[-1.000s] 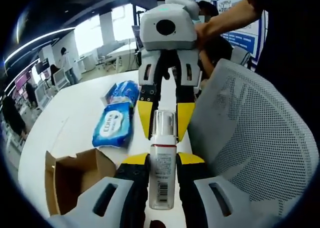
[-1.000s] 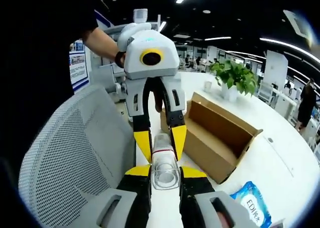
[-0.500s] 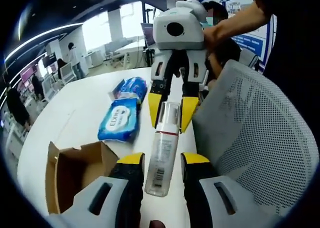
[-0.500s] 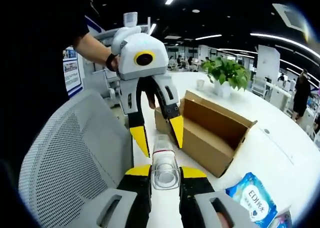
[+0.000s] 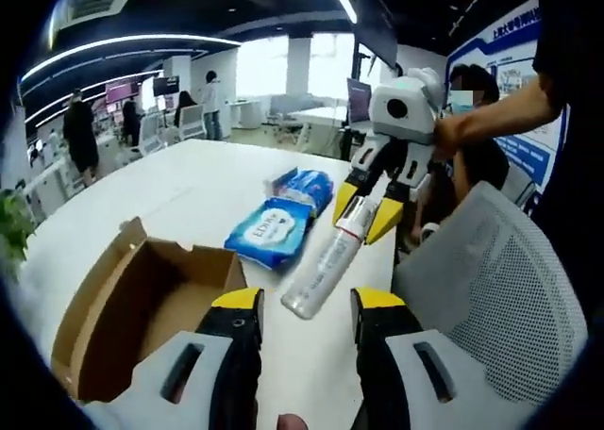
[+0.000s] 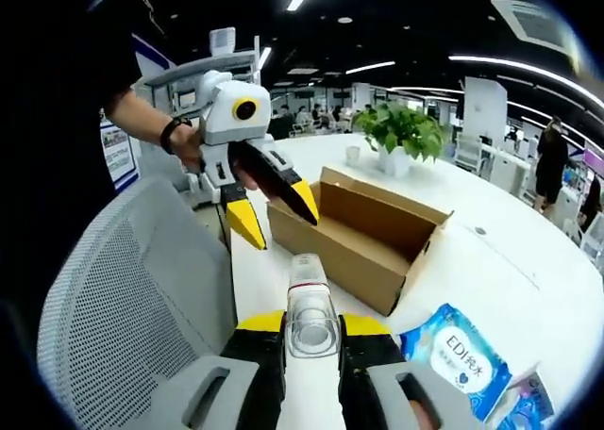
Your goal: Operate the shoe box by opening the lid, removing the specified soft item, and placing it in the target area until the item is outside and the box remains undamaged.
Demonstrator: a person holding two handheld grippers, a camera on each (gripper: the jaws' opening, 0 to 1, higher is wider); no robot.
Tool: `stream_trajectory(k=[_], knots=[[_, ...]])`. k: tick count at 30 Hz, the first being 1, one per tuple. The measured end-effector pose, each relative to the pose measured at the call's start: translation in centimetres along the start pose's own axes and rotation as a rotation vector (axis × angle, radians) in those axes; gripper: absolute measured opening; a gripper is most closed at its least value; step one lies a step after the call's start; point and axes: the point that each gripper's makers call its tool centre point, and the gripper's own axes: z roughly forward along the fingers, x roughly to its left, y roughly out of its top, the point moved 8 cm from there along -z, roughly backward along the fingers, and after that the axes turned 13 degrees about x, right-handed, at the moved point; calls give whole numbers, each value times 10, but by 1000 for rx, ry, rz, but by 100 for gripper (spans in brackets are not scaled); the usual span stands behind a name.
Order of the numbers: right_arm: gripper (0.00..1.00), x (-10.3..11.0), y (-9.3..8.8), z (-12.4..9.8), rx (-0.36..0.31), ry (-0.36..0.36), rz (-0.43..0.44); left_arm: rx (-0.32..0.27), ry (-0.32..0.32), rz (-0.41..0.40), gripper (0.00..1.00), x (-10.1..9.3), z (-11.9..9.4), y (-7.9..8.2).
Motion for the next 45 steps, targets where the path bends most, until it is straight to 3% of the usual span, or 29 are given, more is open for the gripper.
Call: stream_trajectory(k=[6,9,25,30,39,42,45], knots=[[16,-10,-3,-11,4,-18,20,-17,90,-79,38,9,-5,-13],[16,-15,-3,-15,11,-25,22,-49,126,-175,37,12,-7,-19],[16,-67,6,-39,-20,-56,73,-79,209,-290,37,14,-8,-34],[16,-84,8,-44,-6,-64,73,-70,226,-286,36,9,-7,-37],[16,-125,12,-49,74,-95,47,-68,236,-270,37,6,-6,-36],[16,-142,11,-50,161,-104,-14,-72,236,-268,37,6,-7,-35],[16,-155,17,-50,194,-113,-46,-73,240,-269,37,7,-8,-36]])
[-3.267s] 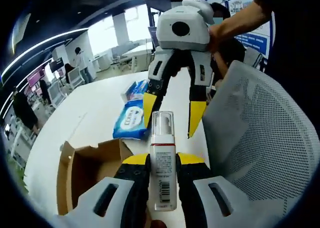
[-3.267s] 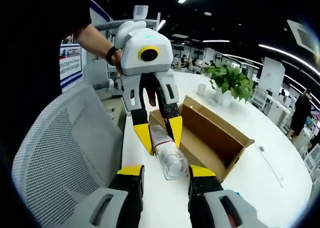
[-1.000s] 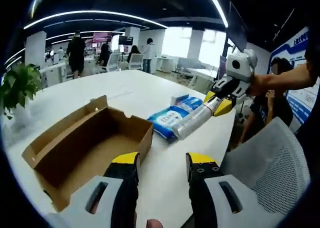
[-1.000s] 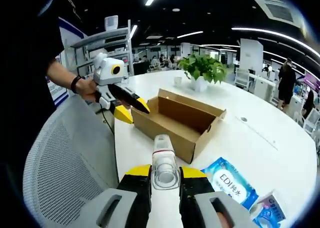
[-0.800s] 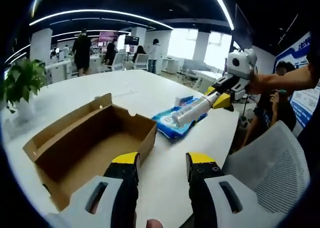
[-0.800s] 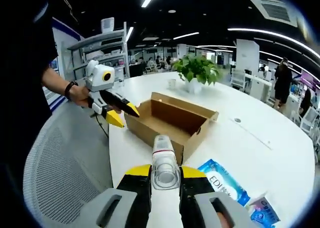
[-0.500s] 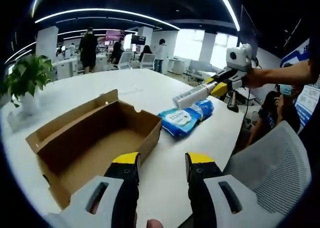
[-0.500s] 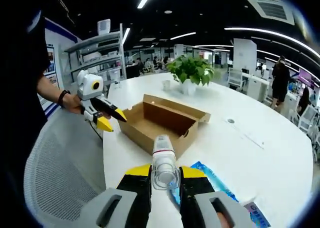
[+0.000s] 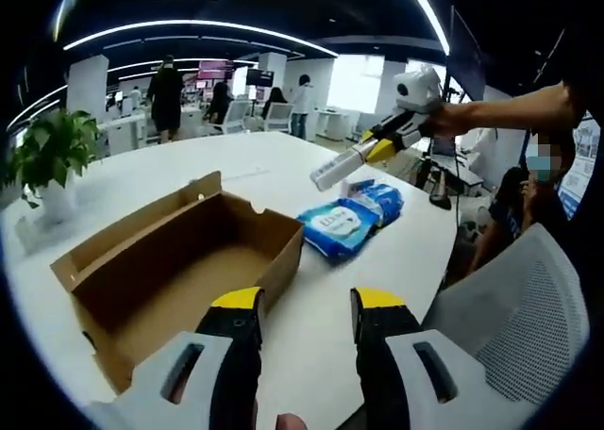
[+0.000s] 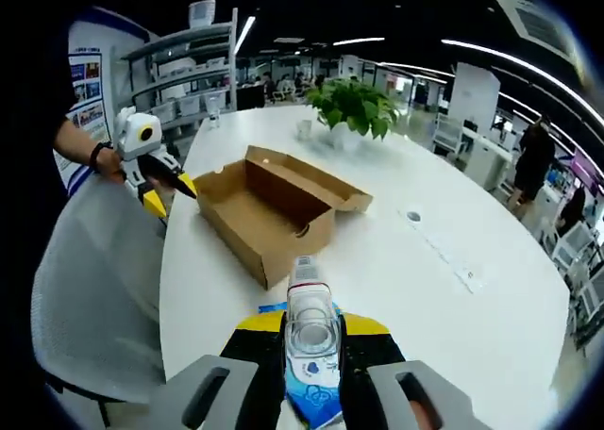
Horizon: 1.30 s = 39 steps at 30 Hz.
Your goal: Operate the shoe box by opening the lid, removing the specified soft item, and placing it in the target area until the item is outside and the box remains undamaged.
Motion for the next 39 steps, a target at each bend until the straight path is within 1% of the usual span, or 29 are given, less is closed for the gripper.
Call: stream_trajectory(k=[2,6,11,12,13,14,16,17,19,23,25,28,30,34,36,39], knots=[[16,-8,3,1,26,-2,-19,0,2,3,37,1,-1,0],[16,-22,6,5,130,5,-110,-5,8,8,37,2,-2,1],[16,-39,10,9,225,4,-188,-6,12,15,37,3,-2,1],[16,-43,10,10,253,2,-207,-5,14,18,37,3,-2,2],[16,-45,9,11,262,1,-213,-5,13,19,37,3,-2,2],[16,-51,8,13,291,2,-229,-5,13,19,37,3,-2,2],[16,-56,7,14,340,-10,-269,-5,14,21,37,4,-2,2],[16,-59,6,14,378,-17,-298,-6,13,19,37,4,-2,2],[16,-70,2,18,423,-17,-338,-7,18,17,37,5,-3,2],[16,-76,-4,21,526,-24,-404,-10,22,10,37,6,-3,2],[16,-78,-6,23,550,-26,-413,-11,21,8,37,7,-3,2],[16,-85,-11,26,613,-43,-424,-4,19,10,38,6,-3,2],[16,-86,-13,27,635,-46,-424,-2,21,12,38,6,-3,2],[16,-87,-16,29,668,-48,-408,0,20,8,38,7,-2,1],[16,-93,-18,34,679,-50,-394,-3,16,-4,38,8,-3,1],[16,-90,-20,35,699,-49,-388,-4,21,-15,37,9,-3,1]])
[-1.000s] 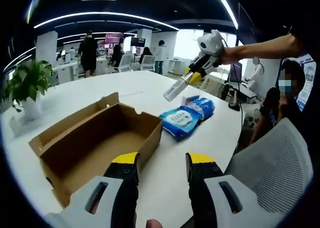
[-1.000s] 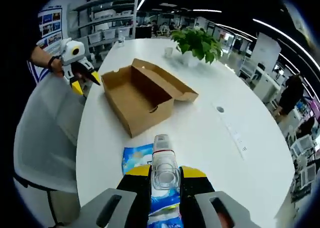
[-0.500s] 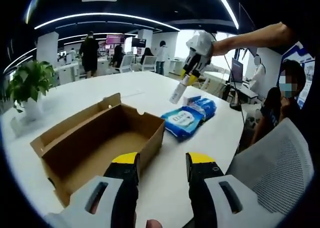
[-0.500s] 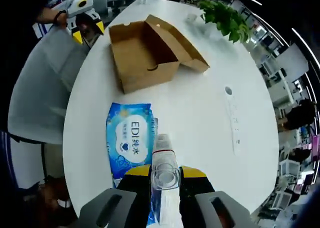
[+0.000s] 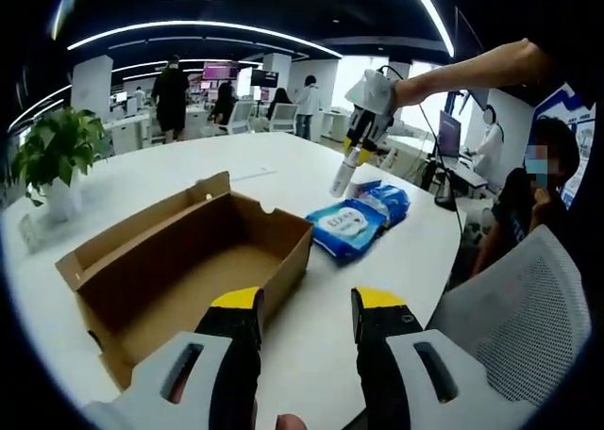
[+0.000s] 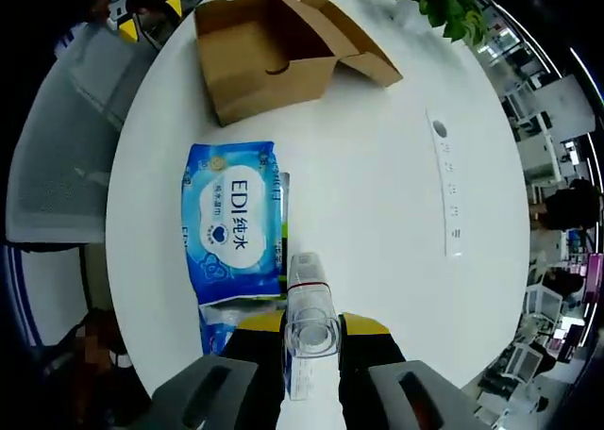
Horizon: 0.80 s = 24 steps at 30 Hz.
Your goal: Operate the shoe box by opening the lid, removing the specified soft item, and placing it in the target area until the item is outside and the box remains undamaged.
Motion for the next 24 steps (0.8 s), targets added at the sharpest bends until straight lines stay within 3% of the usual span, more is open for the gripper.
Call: stream_trajectory(k=[24], knots=[[16,1,0,36,138,66,-40,11,-4,-9,38,0,6,-7]])
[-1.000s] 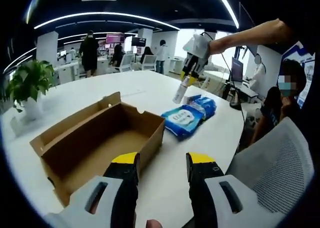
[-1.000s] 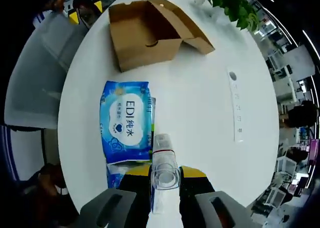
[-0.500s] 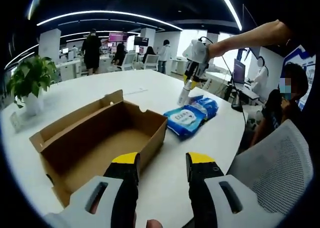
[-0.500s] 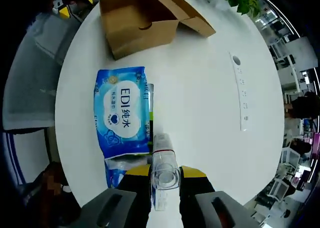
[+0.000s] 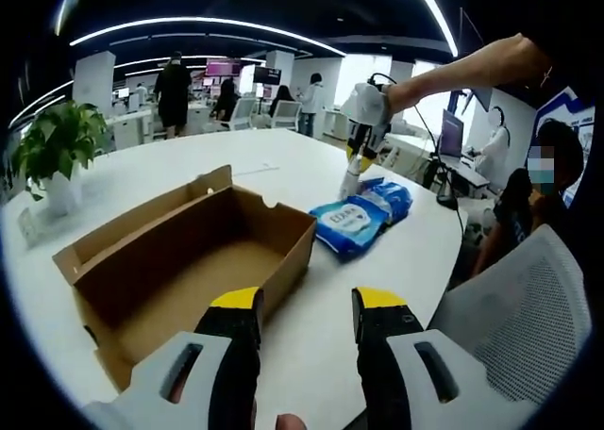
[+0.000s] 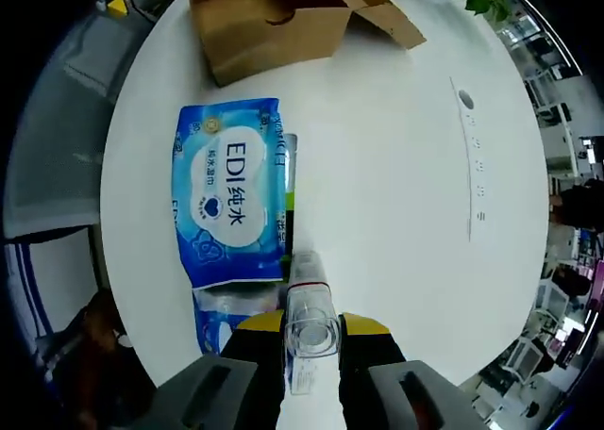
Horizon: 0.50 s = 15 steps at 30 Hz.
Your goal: Operate the shoe box by opening the lid, removing the specified soft item, and placing it in the target area until the item is outside and the box remains undamaged.
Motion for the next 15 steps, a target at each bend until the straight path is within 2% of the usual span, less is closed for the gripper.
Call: stream_trajectory(k=[5,15], knots=[[17,2,3,-2,32,4,22,1,3,-5,38,1,1,0],[17,-2,6,-4,41,27,28,0,-3,-7,38,2,2,1]])
